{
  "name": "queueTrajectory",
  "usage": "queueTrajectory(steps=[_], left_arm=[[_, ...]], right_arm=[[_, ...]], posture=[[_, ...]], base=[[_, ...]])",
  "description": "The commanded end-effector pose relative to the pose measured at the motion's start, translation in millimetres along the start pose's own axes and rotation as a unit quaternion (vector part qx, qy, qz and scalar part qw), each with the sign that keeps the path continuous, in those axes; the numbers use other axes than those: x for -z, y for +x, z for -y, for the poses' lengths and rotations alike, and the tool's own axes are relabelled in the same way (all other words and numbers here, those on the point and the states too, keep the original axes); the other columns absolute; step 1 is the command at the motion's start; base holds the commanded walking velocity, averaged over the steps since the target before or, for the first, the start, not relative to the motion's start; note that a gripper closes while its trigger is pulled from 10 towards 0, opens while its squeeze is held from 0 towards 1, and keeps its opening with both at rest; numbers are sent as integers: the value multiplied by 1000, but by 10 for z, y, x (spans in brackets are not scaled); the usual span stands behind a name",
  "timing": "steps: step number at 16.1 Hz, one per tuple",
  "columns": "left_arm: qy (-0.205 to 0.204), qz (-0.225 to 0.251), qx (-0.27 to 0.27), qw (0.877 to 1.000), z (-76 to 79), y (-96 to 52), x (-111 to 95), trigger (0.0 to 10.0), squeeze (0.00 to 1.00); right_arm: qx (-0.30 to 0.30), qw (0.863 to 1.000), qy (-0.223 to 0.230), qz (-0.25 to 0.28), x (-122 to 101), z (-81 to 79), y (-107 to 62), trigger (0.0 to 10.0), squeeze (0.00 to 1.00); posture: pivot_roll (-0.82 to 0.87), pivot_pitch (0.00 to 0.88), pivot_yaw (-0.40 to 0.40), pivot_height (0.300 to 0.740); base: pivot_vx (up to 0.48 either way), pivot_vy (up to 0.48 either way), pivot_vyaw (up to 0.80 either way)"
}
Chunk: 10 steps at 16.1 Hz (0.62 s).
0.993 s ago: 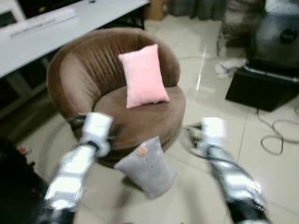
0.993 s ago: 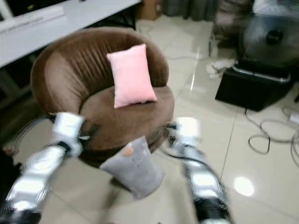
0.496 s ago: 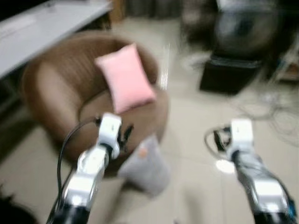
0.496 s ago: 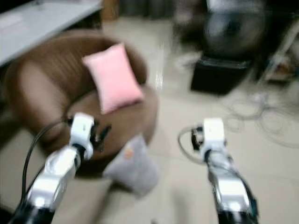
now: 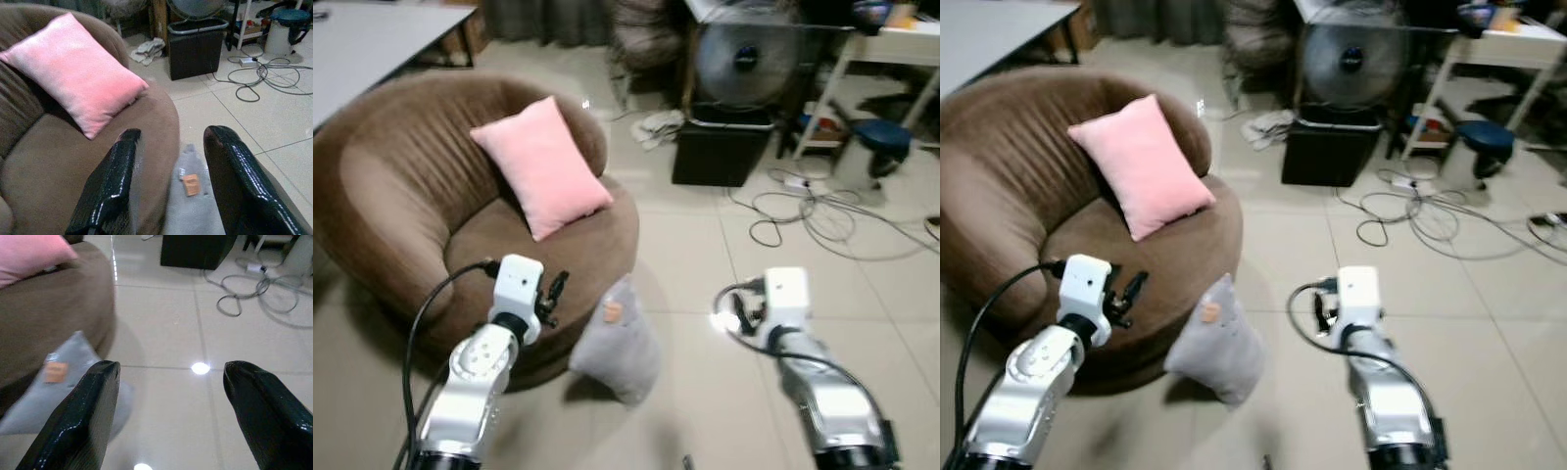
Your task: Move the pillow to the sofa from floor
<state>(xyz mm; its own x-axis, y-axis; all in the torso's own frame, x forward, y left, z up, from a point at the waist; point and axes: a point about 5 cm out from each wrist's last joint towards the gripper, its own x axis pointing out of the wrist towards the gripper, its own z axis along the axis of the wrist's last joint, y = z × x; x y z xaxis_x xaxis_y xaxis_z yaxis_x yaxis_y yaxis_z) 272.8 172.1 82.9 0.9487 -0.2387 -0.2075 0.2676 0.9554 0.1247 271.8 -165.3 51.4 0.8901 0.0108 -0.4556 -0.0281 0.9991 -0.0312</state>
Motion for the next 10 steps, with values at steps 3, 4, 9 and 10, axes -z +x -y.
queueTrajectory(steps=[3,4,9,10], left_arm=[[15,7,-10,1000,-98,1,-100,10000,0],[16,7,-11,1000,-104,-1,-107,10000,0],[10,4,-30,999,-141,-94,-67,10000,0],[1,3,-39,999,-166,-123,-46,10000,0]], right_arm=[[-19,1000,-13,12,-50,-144,101,10000,0],[-20,1000,-13,12,-48,-149,114,10000,0],[-39,998,-31,24,-90,-214,182,10000,0],[-41,998,-35,30,-116,-223,192,10000,0]], posture=[[116,0,-16,740],[116,0,-16,740],[161,0,-27,740],[162,0,-29,740]], base=[[0,474,-404],[0,472,-400],[0,475,-404],[0,476,-400]])
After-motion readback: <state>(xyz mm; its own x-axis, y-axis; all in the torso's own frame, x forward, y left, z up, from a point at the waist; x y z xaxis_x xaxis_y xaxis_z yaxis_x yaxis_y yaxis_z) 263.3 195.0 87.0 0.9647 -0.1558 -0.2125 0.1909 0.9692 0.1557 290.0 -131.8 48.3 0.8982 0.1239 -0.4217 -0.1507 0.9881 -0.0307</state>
